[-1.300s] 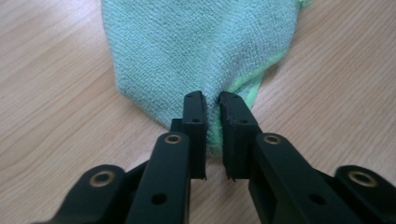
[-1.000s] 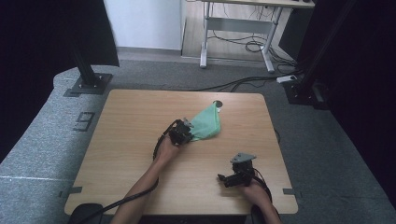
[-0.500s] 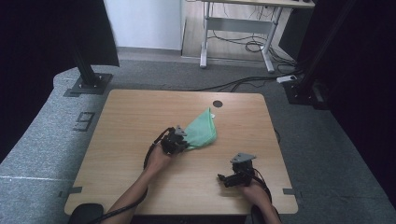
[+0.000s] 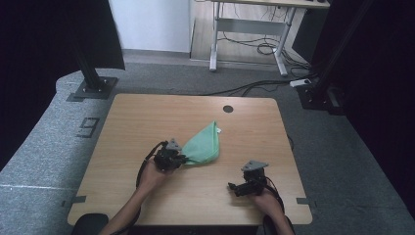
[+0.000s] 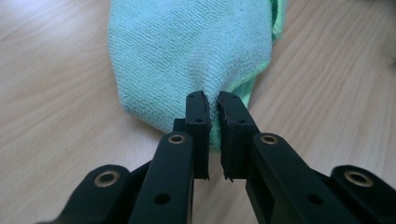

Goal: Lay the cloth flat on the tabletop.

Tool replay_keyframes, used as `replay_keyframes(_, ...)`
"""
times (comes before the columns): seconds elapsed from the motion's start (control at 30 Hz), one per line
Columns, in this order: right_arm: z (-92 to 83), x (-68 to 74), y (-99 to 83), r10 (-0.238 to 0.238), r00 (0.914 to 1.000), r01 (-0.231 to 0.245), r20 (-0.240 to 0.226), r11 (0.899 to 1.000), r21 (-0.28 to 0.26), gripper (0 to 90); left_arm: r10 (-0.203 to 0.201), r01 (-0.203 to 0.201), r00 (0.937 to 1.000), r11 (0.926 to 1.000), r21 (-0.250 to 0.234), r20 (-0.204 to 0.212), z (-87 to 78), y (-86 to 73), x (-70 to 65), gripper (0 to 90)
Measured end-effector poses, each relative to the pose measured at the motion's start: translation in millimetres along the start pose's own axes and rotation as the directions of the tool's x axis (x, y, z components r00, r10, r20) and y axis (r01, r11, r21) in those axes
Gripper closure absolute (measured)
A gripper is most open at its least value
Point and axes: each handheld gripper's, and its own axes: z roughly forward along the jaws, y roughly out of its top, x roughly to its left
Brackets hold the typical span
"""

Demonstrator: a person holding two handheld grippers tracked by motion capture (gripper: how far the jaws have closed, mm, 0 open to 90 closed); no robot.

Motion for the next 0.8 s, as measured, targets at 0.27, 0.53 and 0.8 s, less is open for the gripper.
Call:
replay_keyframes(0.27,-0.2,0.2,-0.1,0.001,1.0000,-0.001,0.001,1.000,0.000,0.0,-0.028,0.028,0.9996,0.9995,-0.013,0.007,-10.5,-24.9,-2.4,82.0)
replay_keyframes(0.53,-1.1,-1.1,-0.6,-0.004,0.9999,0.004,-0.012,1.000,-0.002,0.6,-0.050,0.050,0.9987,0.9984,-0.028,0.015,-2.4,-41.4,0.2,76.7)
replay_keyframes(0.8,-5.8,-4.7,5.0,0.047,0.9975,-0.048,-0.052,0.999,-0.009,20.1,-0.083,0.086,0.9951,0.9948,-0.054,0.053,-1.7,-45.9,5.0,75.3)
